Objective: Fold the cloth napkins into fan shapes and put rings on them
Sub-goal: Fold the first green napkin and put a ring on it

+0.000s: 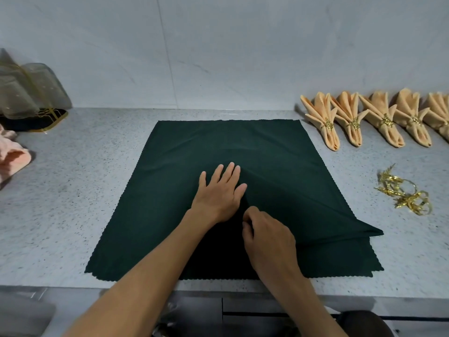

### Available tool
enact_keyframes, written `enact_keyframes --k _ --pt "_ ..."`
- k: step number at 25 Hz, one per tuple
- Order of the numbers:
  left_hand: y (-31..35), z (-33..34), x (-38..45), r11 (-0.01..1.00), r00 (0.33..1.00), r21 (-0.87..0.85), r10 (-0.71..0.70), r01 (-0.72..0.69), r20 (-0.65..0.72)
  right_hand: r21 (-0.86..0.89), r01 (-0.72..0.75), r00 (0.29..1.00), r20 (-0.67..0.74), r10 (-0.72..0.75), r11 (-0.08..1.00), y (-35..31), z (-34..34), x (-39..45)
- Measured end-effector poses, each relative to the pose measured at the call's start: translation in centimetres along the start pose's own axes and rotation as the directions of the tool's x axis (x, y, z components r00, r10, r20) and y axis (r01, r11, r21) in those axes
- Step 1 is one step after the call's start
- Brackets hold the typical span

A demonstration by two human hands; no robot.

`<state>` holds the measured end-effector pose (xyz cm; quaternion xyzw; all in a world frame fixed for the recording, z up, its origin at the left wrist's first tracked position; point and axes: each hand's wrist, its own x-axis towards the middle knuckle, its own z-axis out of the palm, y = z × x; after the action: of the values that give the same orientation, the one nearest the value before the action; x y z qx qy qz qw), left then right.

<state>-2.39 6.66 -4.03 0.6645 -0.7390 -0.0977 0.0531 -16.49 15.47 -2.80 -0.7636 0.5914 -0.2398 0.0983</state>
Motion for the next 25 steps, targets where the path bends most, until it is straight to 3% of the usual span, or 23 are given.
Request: enact_keyframes --k 1,3,5,6,7,9,11,12,14,15,17,18,20,21,23,25 --pt "0.0 0.0 0.1 1.000 0.999 -0.016 0.009 -0.009 -0.036 -0.009 -0.001 1.000 0.007 0.001 1.000 0.0 0.0 0.0" --pt "0.5 -0.7 -0.9 0.998 0.966 -0.029 0.055 -0.064 -0.253 0.006 0.000 1.000 0.018 0.000 1.000 0.2 0.0 -0.1" --pt "1.4 -1.2 -3.5 0.986 0.855 -0.063 0.103 -0.156 -0.508 0.113 -0.006 0.999 0.045 0.001 0.994 0.4 -0.4 -0.3" --pt "2.1 -1.0 -5.8 0.970 0.829 -0.101 0.132 -0.220 -0.544 0.230 -0.059 0.997 0.066 0.045 0.971 0.6 -0.8 -0.2" --pt "3.0 -0.7 -8.2 0.950 0.841 -0.135 0.176 -0.281 -0.512 0.391 -0.151 0.988 0.080 0.130 0.908 1.0 -1.5 0.2" --pt "4.5 0.0 -11.9 0.935 0.884 -0.127 0.261 -0.332 -0.387 0.691 -0.353 0.922 0.142 0.361 0.631 1.8 -2.7 1.0" --pt "4.9 1.0 -12.9 0.934 0.880 -0.033 0.324 -0.357 -0.348 0.792 -0.474 0.849 0.294 0.440 0.385 2.0 -3.7 1.4" --pt "5.0 1.0 -12.7 0.932 0.869 0.023 0.347 -0.362 -0.352 0.798 -0.491 0.846 0.339 0.412 0.351 2.1 -4.2 1.5" --pt "5.4 0.7 -12.1 0.921 0.854 0.112 0.388 -0.373 -0.347 0.798 -0.439 0.890 0.323 0.323 0.413 3.0 -5.8 1.6" --pt "5.4 0.6 -11.9 0.913 0.848 0.145 0.408 -0.381 -0.337 0.774 -0.373 0.923 0.258 0.284 0.511 3.8 -6.8 1.8" --pt "5.6 0.7 -11.8 0.904 0.848 0.176 0.427 -0.390 -0.315 0.515 -0.213 0.977 0.099 0.189 0.830 6.8 -9.0 2.7" --pt "5.5 0.8 -11.8 0.902 0.848 0.192 0.430 -0.387 -0.310 0.297 -0.166 0.984 0.108 0.140 0.940 8.4 -10.1 3.2" --pt "4.2 0.7 -12.0 0.891 0.837 0.237 0.448 -0.387 -0.315 -0.048 -0.144 0.944 0.294 0.152 0.988 10.8 -11.8 3.6" --pt "2.9 0.5 -12.2 0.886 0.829 0.257 0.455 -0.385 -0.327 -0.135 -0.130 0.900 0.400 0.174 0.982 11.3 -12.0 3.3" --pt "0.1 -0.2 -13.3 0.903 0.833 0.221 0.426 -0.368 -0.353 -0.127 -0.062 0.846 0.520 0.120 0.990 11.3 -11.6 1.8" --pt "-1.8 -0.7 -14.3 0.936 0.850 0.104 0.350 -0.337 -0.394 0.021 0.055 0.869 0.492 -0.058 0.998 10.8 -10.6 0.2"
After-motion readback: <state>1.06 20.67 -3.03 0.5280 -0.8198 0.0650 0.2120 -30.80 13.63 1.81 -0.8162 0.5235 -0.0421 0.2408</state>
